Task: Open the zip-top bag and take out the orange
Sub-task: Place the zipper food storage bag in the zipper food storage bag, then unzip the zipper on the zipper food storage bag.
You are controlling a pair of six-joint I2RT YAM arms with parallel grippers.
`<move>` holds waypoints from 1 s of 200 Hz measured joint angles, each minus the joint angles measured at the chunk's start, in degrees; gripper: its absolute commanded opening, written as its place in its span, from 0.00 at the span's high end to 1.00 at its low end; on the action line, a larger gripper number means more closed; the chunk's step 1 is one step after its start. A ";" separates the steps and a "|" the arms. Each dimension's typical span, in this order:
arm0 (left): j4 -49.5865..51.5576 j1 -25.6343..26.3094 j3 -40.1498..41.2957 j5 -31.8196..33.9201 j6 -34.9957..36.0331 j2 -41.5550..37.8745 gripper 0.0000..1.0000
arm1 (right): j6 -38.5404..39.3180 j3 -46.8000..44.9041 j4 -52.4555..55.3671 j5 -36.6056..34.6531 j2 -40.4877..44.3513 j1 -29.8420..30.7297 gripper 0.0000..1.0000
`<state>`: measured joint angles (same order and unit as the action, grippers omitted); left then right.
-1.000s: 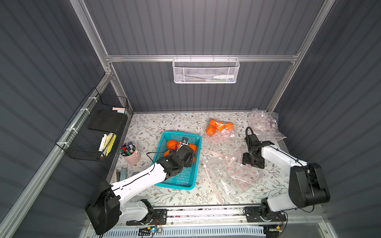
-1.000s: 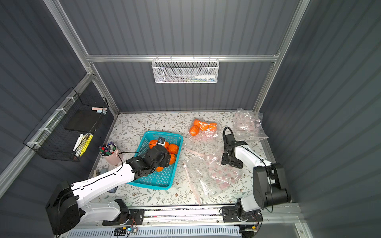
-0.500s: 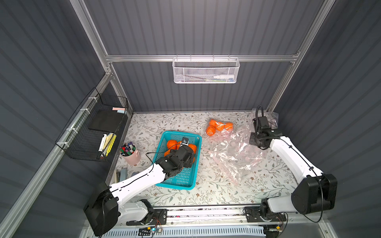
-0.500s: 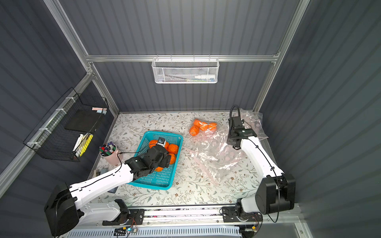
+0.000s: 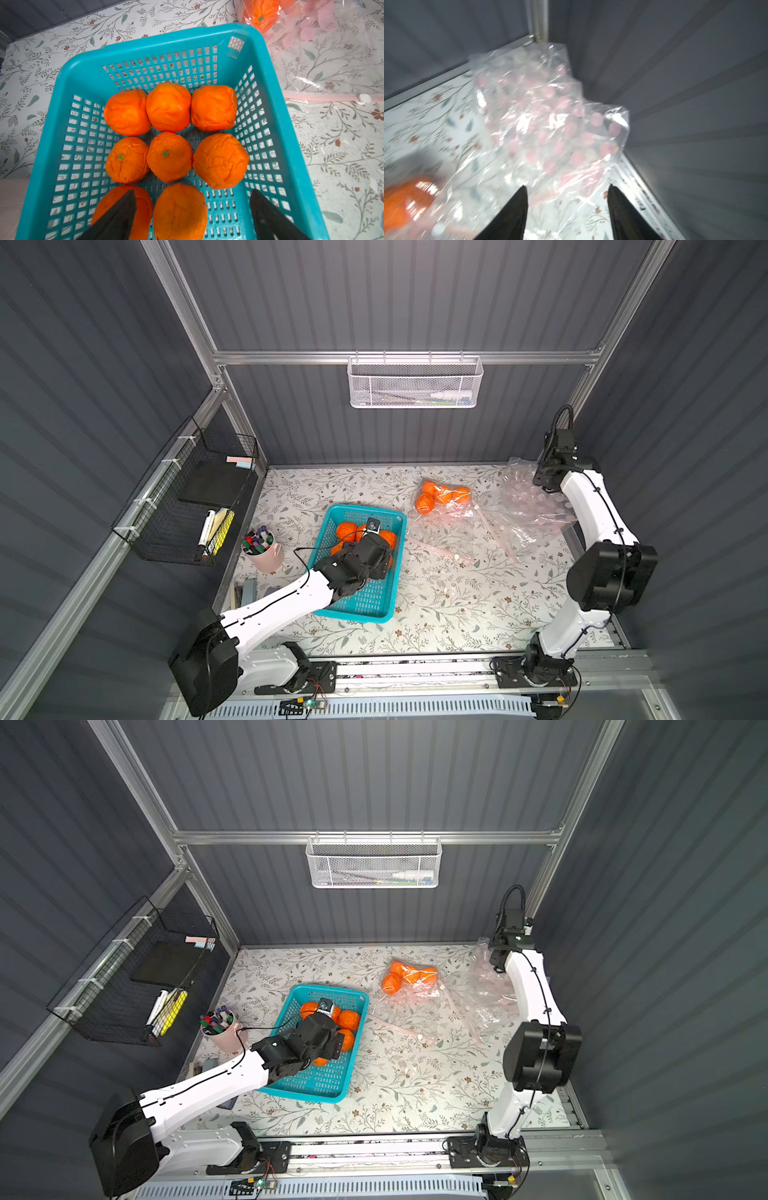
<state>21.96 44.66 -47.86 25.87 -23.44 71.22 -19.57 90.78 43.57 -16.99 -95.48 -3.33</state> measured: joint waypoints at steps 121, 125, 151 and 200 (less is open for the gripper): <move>-0.20 0.00 0.00 -3.61 0.57 0.00 0.25 | -17.99 -47.17 -26.03 44.63 4.37 8.74 0.47; -0.35 0.00 0.00 -4.11 1.07 0.00 0.27 | -18.01 -47.17 -26.62 44.70 4.33 8.72 0.47; -2.49 0.00 -0.68 -11.06 4.09 0.09 0.38 | -18.88 -47.17 -29.92 45.07 3.45 8.61 0.46; -10.54 1.42 -14.23 -26.32 5.31 14.23 0.63 | -19.41 -48.02 -33.29 45.70 3.17 7.76 0.46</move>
<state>11.42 46.09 -62.08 -0.45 -18.13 85.45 -38.98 42.76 10.28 28.71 -92.31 4.43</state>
